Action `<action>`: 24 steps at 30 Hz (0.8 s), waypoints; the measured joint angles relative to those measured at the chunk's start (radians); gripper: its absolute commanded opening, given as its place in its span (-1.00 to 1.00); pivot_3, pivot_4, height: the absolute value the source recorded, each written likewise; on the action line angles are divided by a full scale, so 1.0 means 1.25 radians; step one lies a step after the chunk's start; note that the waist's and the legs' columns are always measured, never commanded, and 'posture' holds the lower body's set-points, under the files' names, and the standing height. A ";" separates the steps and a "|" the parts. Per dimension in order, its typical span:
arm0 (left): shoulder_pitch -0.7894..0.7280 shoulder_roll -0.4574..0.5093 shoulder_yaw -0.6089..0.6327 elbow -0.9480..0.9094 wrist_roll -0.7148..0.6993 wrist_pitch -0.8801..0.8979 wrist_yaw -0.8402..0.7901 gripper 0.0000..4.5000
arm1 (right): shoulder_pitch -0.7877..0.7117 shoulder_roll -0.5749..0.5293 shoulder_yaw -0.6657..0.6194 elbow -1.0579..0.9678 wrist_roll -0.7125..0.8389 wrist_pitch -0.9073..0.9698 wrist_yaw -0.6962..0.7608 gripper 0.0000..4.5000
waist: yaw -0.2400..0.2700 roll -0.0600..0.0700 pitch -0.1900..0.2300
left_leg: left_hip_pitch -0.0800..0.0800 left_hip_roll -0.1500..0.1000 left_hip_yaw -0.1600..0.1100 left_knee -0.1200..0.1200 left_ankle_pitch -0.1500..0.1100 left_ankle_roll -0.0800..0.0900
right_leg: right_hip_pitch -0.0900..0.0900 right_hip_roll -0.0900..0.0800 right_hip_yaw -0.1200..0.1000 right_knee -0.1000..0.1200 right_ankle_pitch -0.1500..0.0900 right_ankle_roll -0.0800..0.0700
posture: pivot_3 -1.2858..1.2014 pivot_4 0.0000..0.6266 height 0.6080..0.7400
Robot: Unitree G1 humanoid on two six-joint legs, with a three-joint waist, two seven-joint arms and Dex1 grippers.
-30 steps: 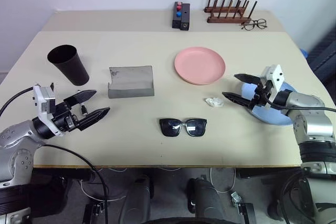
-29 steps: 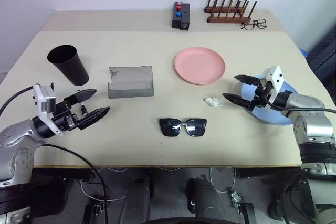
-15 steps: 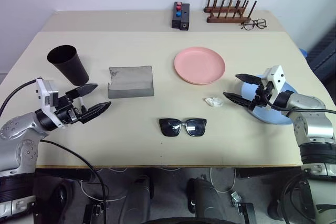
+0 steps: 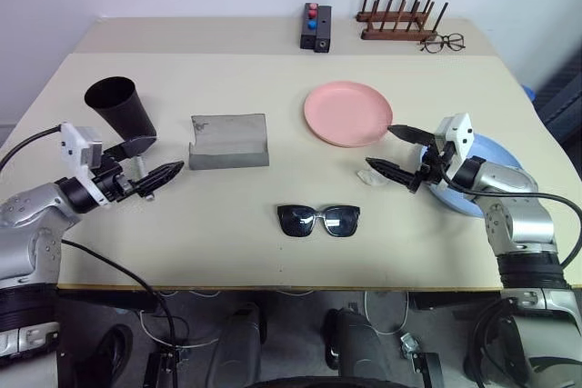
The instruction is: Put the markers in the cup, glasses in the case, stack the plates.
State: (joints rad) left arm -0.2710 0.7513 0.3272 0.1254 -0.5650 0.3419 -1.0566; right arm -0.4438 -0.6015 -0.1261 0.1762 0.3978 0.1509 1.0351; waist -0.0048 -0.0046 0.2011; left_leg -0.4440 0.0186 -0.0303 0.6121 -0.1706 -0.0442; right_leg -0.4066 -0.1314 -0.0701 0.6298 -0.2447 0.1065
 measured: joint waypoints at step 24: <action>0.070 0.053 0.075 -0.104 -0.032 0.184 0.116 1.00 | -0.013 -0.011 -0.038 -0.058 0.141 0.124 0.069 0.97 | -0.008 0.000 0.000 | 0.000 0.000 0.001 -0.001 0.000 0.000 | -0.001 0.000 0.002 0.000 0.000 0.000 | 0.03 -0.52 1.00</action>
State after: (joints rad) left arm -0.1839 0.8178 0.4210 -0.0045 -0.6054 0.5721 -0.9118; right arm -0.4604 -0.6155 -0.1733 0.1041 0.5734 0.3054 1.1216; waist -0.0147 -0.0048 0.2013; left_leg -0.4440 0.0190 -0.0289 0.6104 -0.1708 -0.0444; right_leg -0.4084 -0.1314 -0.0680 0.6293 -0.2449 0.1060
